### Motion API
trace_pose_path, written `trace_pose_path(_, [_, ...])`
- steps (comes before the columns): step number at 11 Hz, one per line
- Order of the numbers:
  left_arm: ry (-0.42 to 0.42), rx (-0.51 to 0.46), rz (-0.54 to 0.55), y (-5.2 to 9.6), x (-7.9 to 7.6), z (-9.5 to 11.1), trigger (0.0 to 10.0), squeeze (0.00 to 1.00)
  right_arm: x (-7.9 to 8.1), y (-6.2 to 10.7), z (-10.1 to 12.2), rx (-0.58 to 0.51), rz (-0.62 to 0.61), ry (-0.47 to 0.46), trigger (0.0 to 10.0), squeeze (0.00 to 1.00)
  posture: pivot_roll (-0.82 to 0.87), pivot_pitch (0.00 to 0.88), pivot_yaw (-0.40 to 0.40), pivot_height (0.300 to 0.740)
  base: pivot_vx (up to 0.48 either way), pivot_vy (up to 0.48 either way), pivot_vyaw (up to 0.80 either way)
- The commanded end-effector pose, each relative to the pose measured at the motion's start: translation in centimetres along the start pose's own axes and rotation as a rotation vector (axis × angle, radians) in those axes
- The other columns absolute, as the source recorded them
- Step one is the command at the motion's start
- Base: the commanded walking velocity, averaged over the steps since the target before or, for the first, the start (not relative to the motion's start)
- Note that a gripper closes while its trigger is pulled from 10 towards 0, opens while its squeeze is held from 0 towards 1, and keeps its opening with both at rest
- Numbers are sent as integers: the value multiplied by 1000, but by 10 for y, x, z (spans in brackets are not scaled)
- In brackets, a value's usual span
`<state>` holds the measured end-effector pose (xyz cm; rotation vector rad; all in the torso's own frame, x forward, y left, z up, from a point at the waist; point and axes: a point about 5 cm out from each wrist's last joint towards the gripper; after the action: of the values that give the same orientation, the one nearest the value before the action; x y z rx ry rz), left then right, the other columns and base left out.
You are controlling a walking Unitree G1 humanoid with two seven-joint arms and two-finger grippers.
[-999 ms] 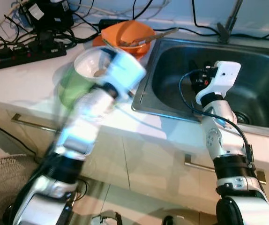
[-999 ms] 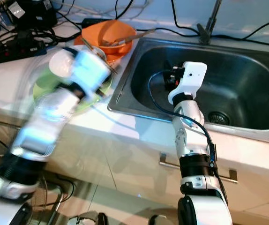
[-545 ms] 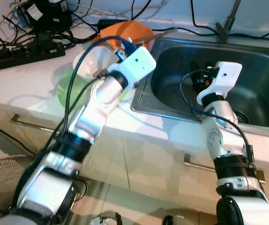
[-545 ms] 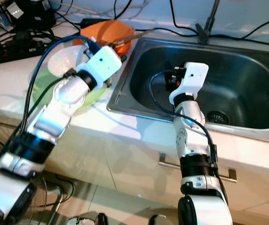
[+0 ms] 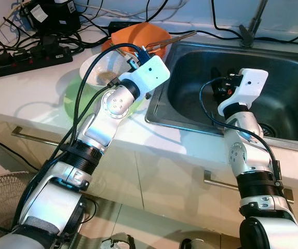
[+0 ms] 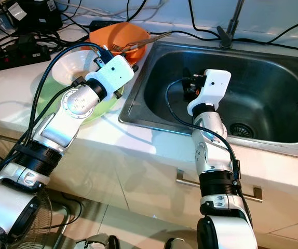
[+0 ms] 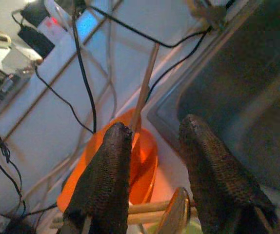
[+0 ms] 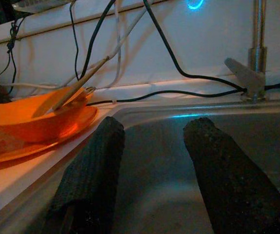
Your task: Kitchen organization
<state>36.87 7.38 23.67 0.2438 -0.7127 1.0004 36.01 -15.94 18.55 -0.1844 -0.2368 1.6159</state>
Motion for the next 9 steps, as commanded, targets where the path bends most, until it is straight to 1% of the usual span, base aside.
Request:
trace_pose_path(1, [12, -77, -8, 5, 2, 11, 10000, 0, 2, -3, 4, -20, -2, -16, 10000, 0, 107, 61, 52, 740, 0, 0, 0])
trace_pose_path(2, [19, -109, -30, 8, 0, 16, 10000, 0, 2, -3, 4, -21, -3, -17, 10000, 0, 109, 63, 51, 740, 0, 0, 0])
trace_pose_path(3, [18, -131, -75, 15, -5, 19, 10000, 0, 2, -3, 4, -20, -5, -18, 10000, 0, 112, 65, 51, 740, 0, 0, 0])
trace_pose_path(4, [9, -136, -114, 20, -8, 19, 10000, 0, 1, -3, 4, -20, -5, -19, 10000, 0, 114, 68, 51, 740, 0, 0, 0])
trace_pose_path(5, [3, -133, -163, 29, -13, 15, 10000, 0, 1, -3, 3, -18, -9, -22, 10000, 0, 121, 70, 48, 740, 0, 0, 0])
trace_pose_path(6, [-7, -96, -154, 33, -13, 7, 10000, 0, 1, -3, 2, -15, -9, -24, 10000, 0, 124, 71, 48, 740, 0, 0, 0])
trace_pose_path(7, [-33, -52, -81, 32, -6, -1, 10000, 0, 3, -3, 2, -13, -5, -26, 10000, 0, 128, 74, 44, 740, 0, 0, 0])
trace_pose_path(8, [-48, -28, -43, 31, -1, -6, 10000, 0, 3, -4, 2, -13, -4, -26, 10000, 0, 124, 79, 43, 740, 0, 0, 0])
trace_pose_path(9, [-39, -22, -10, 30, 3, -7, 10000, 0, 2, -4, 3, -14, -4, -26, 10000, 0, 123, 82, 42, 740, 0, 0, 0])
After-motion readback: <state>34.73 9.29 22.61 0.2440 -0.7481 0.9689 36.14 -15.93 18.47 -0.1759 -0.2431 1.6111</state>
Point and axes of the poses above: a point about 5 cm out from each wrist's last joint towards the gripper, its own y axis pointing back from the gripper into the wrist, its own z axis along the axis of the wrist's last joint, x = y × z, and after that the axes turned 6 degrees about y, right-handed
